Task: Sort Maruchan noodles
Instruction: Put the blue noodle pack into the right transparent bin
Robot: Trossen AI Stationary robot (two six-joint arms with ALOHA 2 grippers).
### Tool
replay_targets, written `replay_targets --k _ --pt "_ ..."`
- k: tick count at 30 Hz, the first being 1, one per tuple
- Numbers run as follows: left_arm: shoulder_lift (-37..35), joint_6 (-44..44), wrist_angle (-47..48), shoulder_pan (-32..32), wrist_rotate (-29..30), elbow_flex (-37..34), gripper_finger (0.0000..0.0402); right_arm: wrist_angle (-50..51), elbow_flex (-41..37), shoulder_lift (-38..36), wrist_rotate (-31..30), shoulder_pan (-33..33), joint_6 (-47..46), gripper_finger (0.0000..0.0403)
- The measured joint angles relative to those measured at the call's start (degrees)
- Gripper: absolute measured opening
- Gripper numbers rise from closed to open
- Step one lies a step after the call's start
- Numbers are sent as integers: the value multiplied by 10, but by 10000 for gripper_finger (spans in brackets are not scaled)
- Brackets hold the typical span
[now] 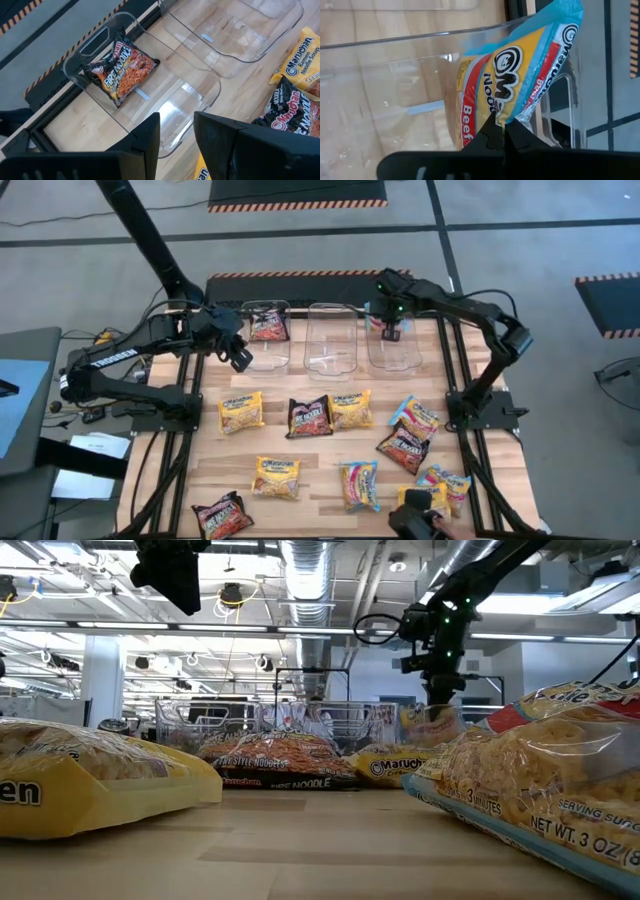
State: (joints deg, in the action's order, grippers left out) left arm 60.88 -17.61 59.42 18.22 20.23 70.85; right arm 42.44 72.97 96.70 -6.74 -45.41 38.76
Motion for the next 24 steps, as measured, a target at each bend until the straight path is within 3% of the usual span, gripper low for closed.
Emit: replay_targets --k 14,24 --pt "0 -16 0 0 1 0 107 2 0 29 -32 3 2 9" --pt "0 -12 0 0 0 0 107 -16 0 29 -73 3 8 77"
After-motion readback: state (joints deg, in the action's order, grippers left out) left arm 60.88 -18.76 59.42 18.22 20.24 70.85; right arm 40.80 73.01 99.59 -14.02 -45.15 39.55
